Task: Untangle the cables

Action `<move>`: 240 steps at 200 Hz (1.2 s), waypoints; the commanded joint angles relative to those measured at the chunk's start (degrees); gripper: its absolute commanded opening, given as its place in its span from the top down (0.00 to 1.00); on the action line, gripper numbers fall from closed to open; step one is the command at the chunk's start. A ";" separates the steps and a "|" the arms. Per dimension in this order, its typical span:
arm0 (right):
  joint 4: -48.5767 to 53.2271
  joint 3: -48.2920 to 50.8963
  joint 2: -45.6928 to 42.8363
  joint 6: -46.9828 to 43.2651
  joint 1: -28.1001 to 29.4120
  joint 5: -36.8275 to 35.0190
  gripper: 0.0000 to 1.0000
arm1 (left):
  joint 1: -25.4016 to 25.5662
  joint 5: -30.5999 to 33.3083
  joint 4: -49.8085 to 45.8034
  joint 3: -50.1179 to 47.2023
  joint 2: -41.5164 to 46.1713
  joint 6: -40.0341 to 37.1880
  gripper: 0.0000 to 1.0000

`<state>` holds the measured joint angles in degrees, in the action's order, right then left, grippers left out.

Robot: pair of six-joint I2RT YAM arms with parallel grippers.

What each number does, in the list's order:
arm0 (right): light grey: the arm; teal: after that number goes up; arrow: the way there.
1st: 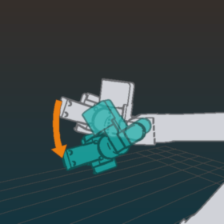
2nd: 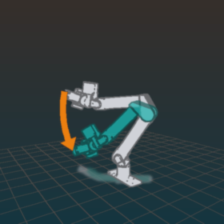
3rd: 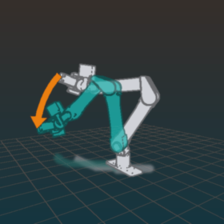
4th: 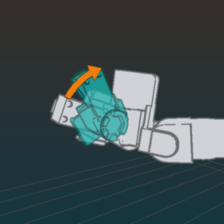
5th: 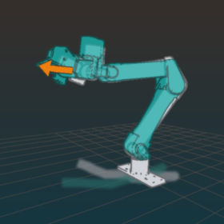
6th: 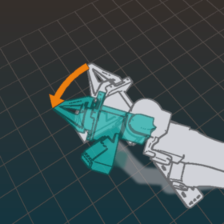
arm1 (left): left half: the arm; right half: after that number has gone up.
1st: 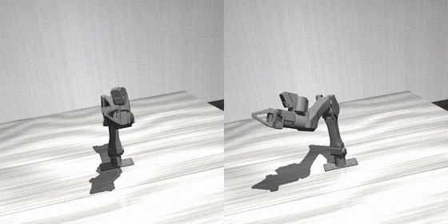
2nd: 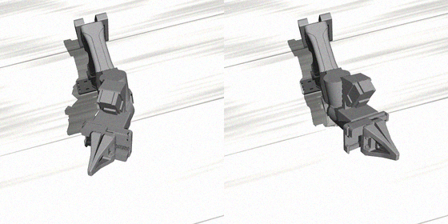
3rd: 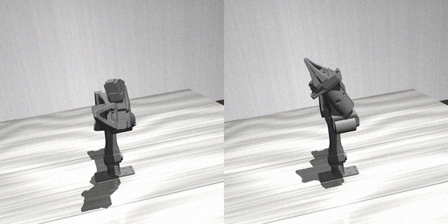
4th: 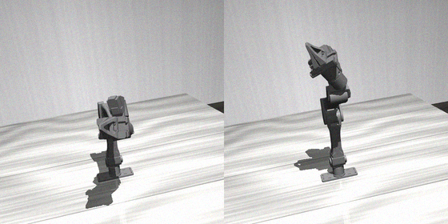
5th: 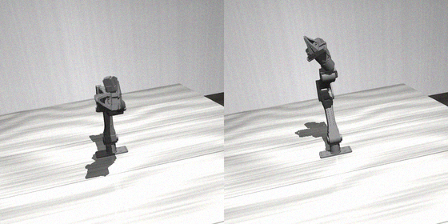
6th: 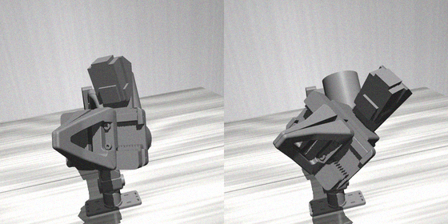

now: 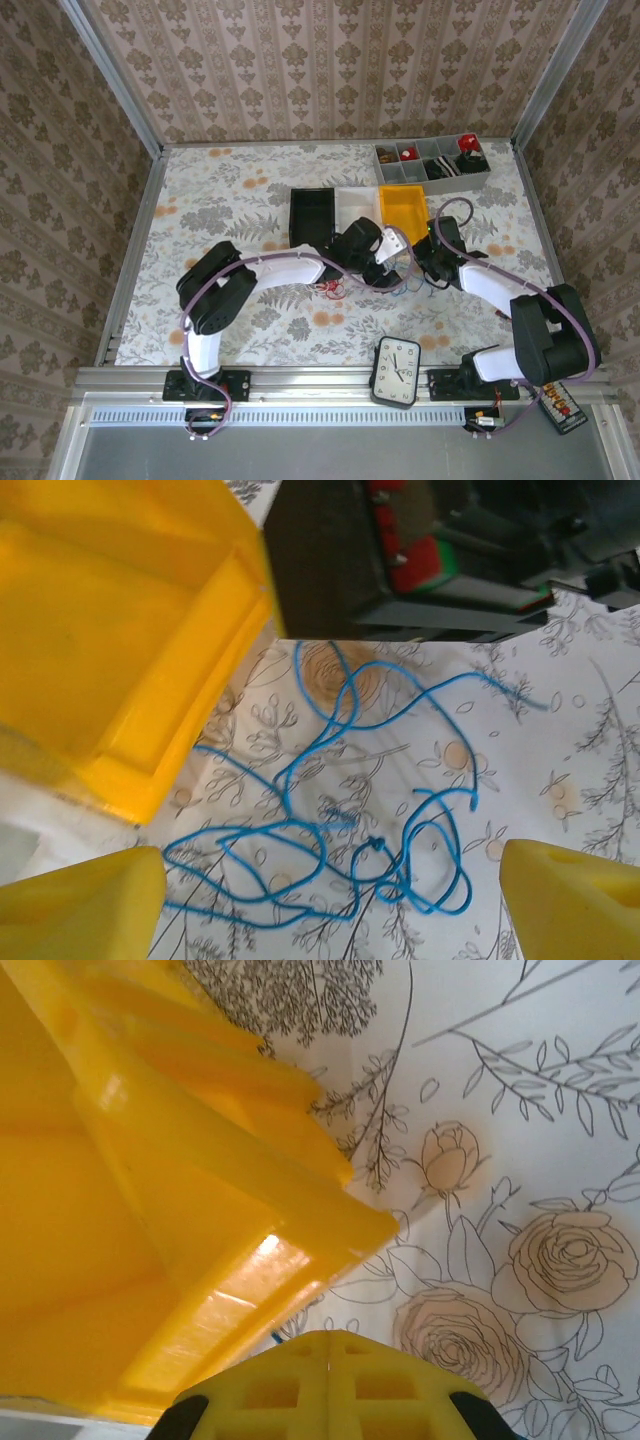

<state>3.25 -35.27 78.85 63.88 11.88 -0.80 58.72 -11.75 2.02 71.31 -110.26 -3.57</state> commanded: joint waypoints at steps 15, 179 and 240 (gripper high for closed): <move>6.22 -4.01 3.17 2.49 -1.27 0.81 1.00 | -0.50 -5.30 -2.95 4.00 -3.18 -2.38 0.13; 12.73 -5.08 -0.23 -2.93 -4.79 -1.14 1.00 | 4.74 10.83 -3.10 2.09 -6.55 -2.23 1.00; 18.22 -1.42 -5.16 -2.35 -10.80 -6.42 1.00 | -0.84 8.73 6.59 -15.66 11.09 5.29 1.00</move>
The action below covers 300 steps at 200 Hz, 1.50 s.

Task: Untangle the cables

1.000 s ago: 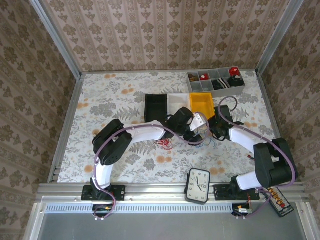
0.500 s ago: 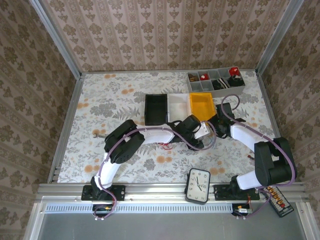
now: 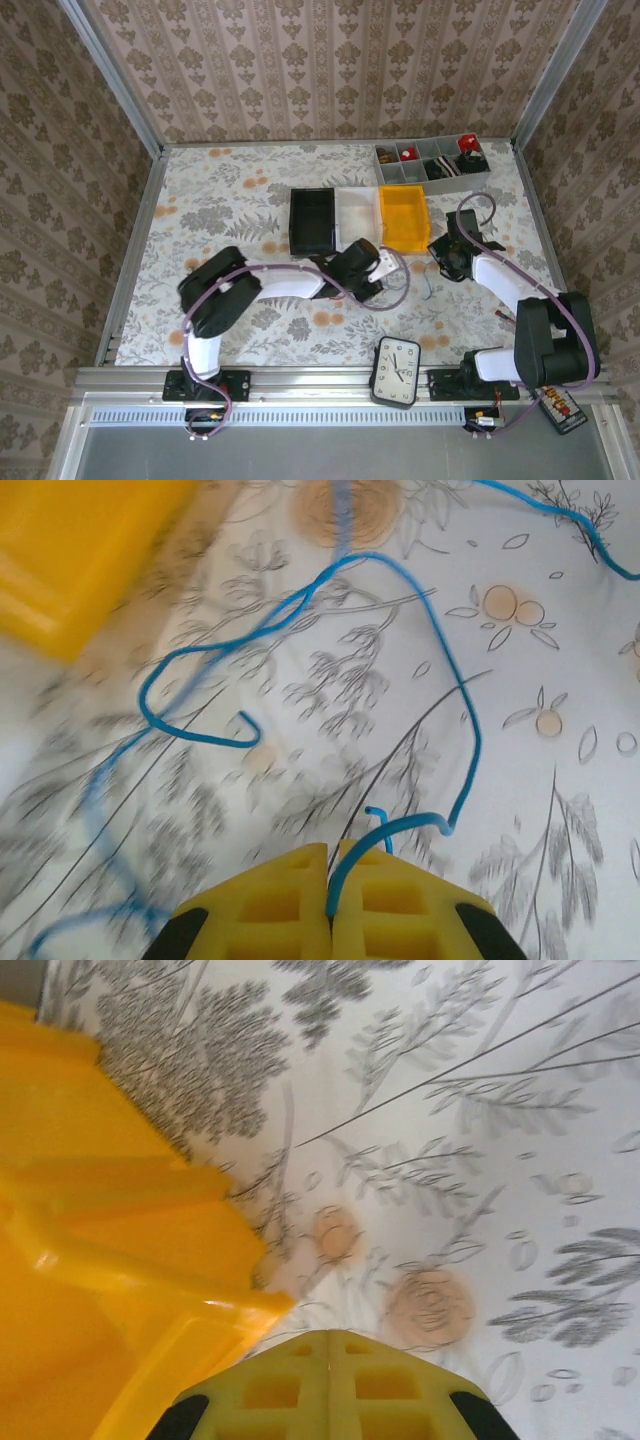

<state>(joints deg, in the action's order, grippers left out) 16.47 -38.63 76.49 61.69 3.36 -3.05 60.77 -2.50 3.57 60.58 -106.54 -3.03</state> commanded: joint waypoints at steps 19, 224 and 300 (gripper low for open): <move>6.05 3.26 -4.73 -0.11 -4.45 -5.49 1.00 | -6.51 -1.67 6.52 -10.37 12.90 9.01 1.00; -6.42 8.59 -12.77 -13.04 6.00 5.40 0.51 | -15.92 -11.56 18.24 -19.40 16.60 17.74 1.00; -1.77 -4.10 7.54 -20.12 18.68 3.87 0.18 | -13.57 -11.37 15.41 -17.26 15.40 14.28 1.00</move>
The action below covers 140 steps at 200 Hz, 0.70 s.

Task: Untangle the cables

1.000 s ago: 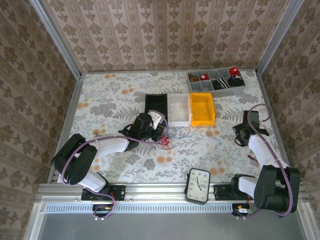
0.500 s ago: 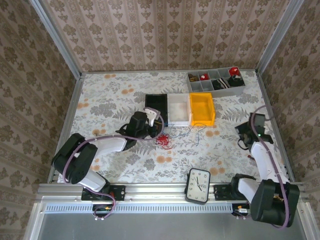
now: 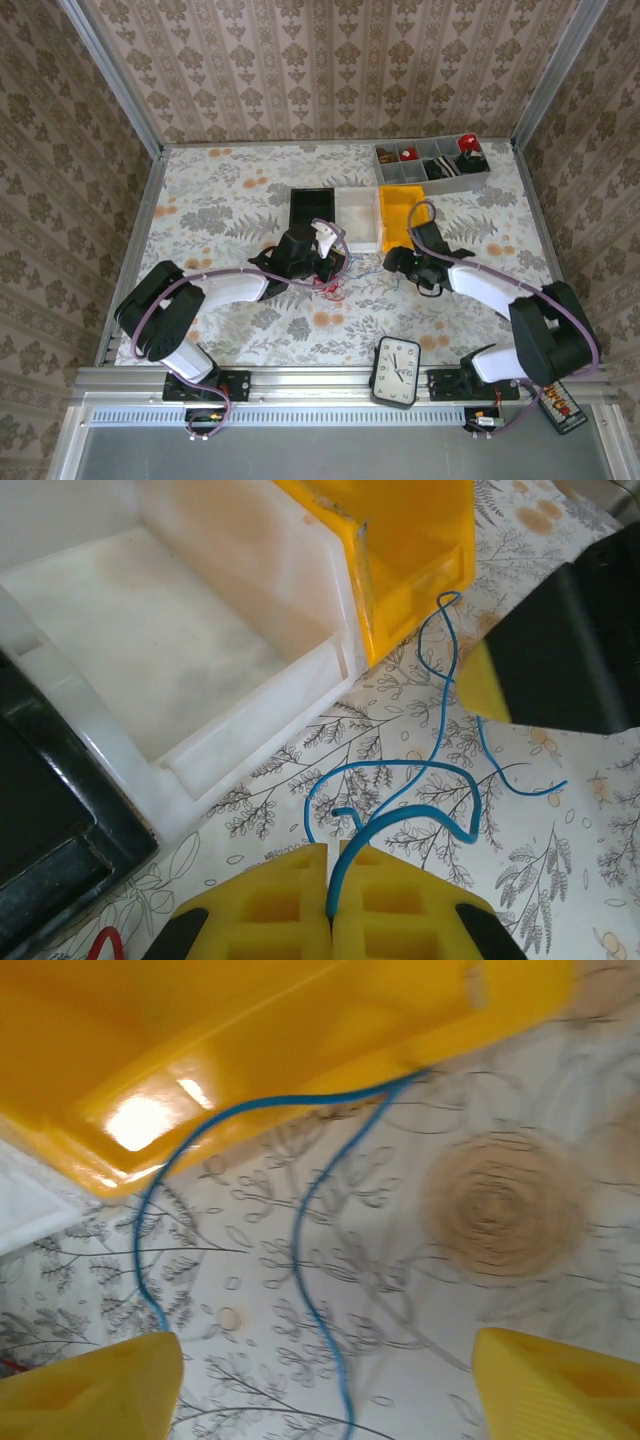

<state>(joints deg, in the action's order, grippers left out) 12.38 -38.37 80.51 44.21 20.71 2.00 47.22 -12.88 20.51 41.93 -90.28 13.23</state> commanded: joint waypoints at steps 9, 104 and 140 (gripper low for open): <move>3.38 -5.71 5.09 -2.48 1.57 -2.56 0.18 | 0.11 -1.09 -1.77 1.44 -0.97 -2.07 1.00; 12.58 -15.58 18.60 -1.58 5.49 -10.91 0.79 | 0.48 -0.01 -2.09 1.00 -0.12 -2.51 1.00; 12.89 -12.86 14.85 0.45 3.59 -12.87 1.00 | -0.26 0.95 -0.44 -0.59 1.55 -0.92 1.00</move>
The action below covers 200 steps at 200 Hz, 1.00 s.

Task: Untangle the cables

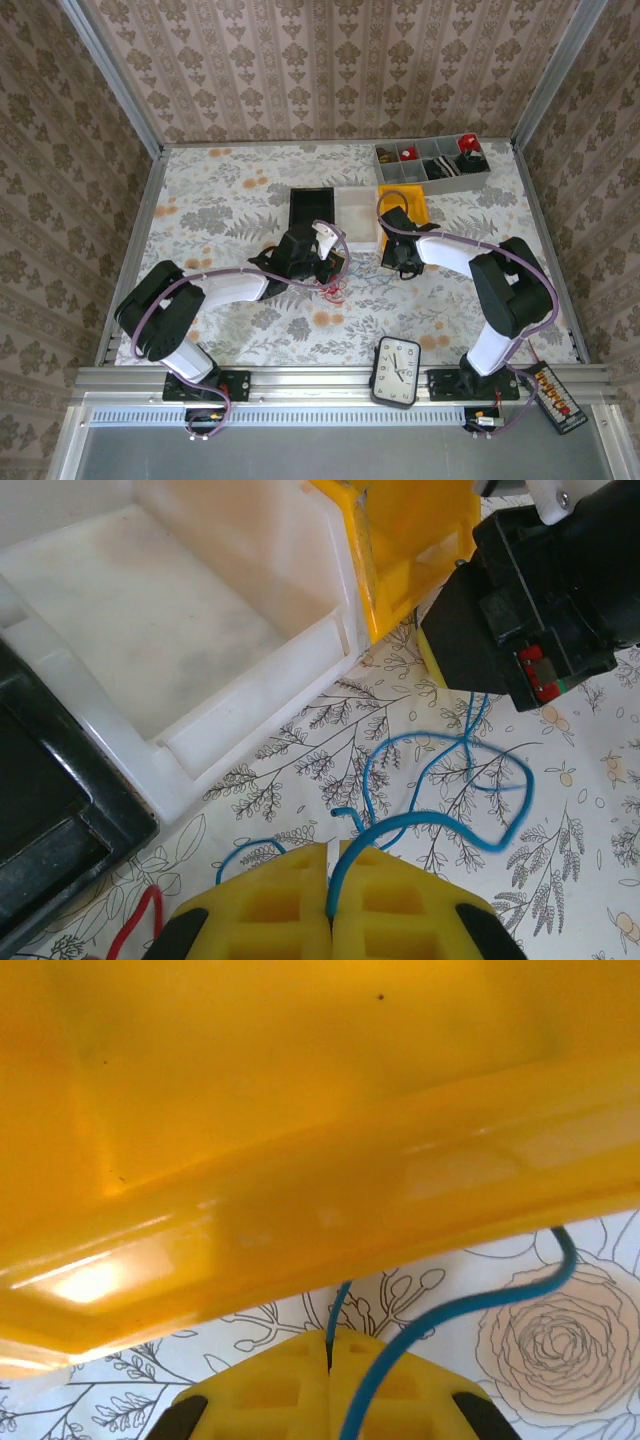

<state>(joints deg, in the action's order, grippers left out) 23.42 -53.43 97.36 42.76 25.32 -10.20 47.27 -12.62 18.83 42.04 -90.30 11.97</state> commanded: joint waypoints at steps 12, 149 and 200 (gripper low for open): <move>1.78 4.22 -4.34 3.44 -2.74 -1.07 1.00 | -1.19 0.08 1.85 -1.34 2.14 1.39 1.00; 3.35 19.09 -27.40 5.34 -34.64 0.02 1.00 | -12.37 -4.19 14.15 -9.55 6.76 16.69 1.00; 3.74 18.91 -29.29 2.83 -42.91 2.45 1.00 | -15.00 1.86 16.65 -12.51 10.87 20.20 0.99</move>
<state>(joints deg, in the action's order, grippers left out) 24.10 -34.15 69.01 48.82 -11.77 1.34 36.38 -19.81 34.76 30.76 -82.74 30.61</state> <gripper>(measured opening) 0.058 0.048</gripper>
